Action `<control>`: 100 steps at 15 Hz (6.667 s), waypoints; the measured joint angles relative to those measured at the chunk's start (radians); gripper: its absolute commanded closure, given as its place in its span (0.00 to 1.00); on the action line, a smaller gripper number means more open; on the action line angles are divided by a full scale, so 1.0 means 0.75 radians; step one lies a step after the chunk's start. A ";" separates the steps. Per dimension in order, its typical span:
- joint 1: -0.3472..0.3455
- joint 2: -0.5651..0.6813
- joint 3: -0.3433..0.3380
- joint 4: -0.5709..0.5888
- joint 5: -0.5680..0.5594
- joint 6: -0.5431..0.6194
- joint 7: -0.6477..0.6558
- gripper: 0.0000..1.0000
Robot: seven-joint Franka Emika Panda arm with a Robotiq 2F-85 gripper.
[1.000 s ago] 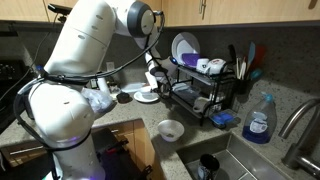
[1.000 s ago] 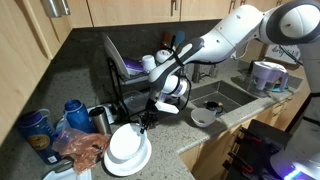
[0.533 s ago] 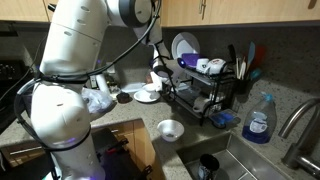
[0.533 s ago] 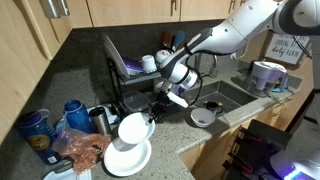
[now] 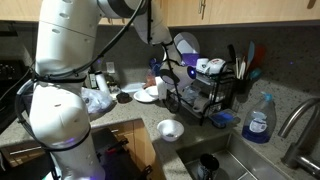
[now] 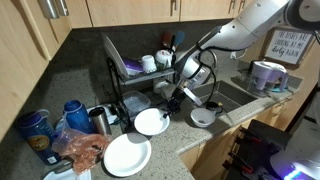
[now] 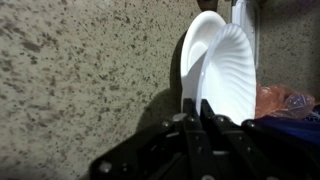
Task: Move the bowl from the plate to the counter
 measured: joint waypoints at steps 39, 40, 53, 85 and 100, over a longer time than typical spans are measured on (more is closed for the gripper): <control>-0.070 0.210 -0.163 0.101 -0.453 -0.338 -0.287 0.98; -0.077 0.226 -0.162 0.123 -0.460 -0.347 -0.308 0.98; -0.134 0.383 -0.162 0.335 -0.511 -0.458 -0.443 0.98; -0.185 0.486 -0.161 0.459 -0.575 -0.540 -0.477 0.38; -0.126 0.324 -0.147 0.460 -0.605 -0.557 -0.409 0.00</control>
